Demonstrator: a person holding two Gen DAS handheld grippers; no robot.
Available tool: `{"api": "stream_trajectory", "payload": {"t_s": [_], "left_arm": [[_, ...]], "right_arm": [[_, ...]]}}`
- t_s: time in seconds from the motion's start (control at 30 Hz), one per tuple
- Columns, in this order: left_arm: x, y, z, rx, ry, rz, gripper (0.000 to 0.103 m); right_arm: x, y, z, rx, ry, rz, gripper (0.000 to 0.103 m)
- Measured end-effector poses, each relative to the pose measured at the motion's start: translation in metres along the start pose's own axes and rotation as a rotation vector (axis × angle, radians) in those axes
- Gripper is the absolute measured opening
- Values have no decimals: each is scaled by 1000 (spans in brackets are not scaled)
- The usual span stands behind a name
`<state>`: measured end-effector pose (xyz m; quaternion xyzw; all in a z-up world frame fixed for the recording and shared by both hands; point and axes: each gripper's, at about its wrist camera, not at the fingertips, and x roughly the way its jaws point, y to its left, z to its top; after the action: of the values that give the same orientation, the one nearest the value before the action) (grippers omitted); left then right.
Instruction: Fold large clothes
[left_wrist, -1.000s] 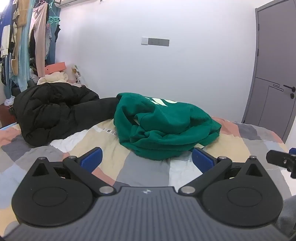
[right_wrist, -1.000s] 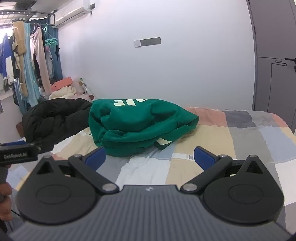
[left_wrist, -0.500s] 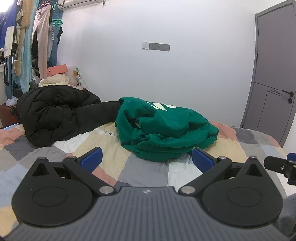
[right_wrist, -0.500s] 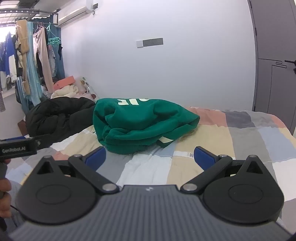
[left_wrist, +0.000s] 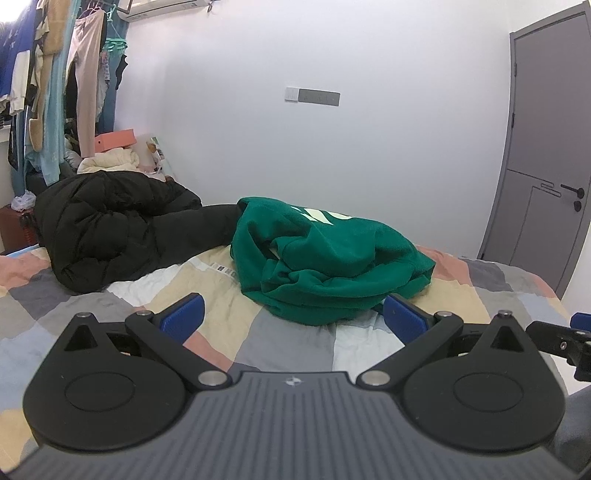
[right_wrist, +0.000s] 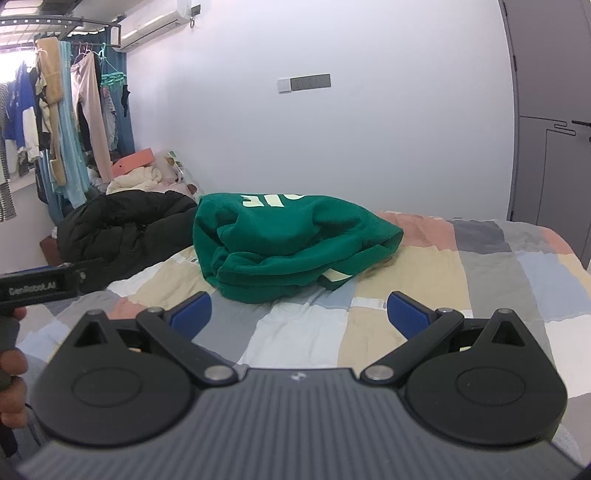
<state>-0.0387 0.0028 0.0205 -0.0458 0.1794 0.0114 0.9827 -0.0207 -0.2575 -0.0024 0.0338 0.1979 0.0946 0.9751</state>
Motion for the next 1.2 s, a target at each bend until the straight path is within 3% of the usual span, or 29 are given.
{"api": "stream_trajectory", "payload": {"t_s": [0.8, 1.03, 1.2], "left_arm": [[-29, -8, 9, -5, -19, 53, 103], [-35, -13, 6, 12, -34, 74, 103], [-32, -11, 0, -11, -10, 53, 103]], "right_arm": [[-10, 3, 5, 15, 12, 44, 103], [-13, -1, 7, -2, -26, 39, 103], [-10, -2, 2, -3, -4, 44, 103]]}}
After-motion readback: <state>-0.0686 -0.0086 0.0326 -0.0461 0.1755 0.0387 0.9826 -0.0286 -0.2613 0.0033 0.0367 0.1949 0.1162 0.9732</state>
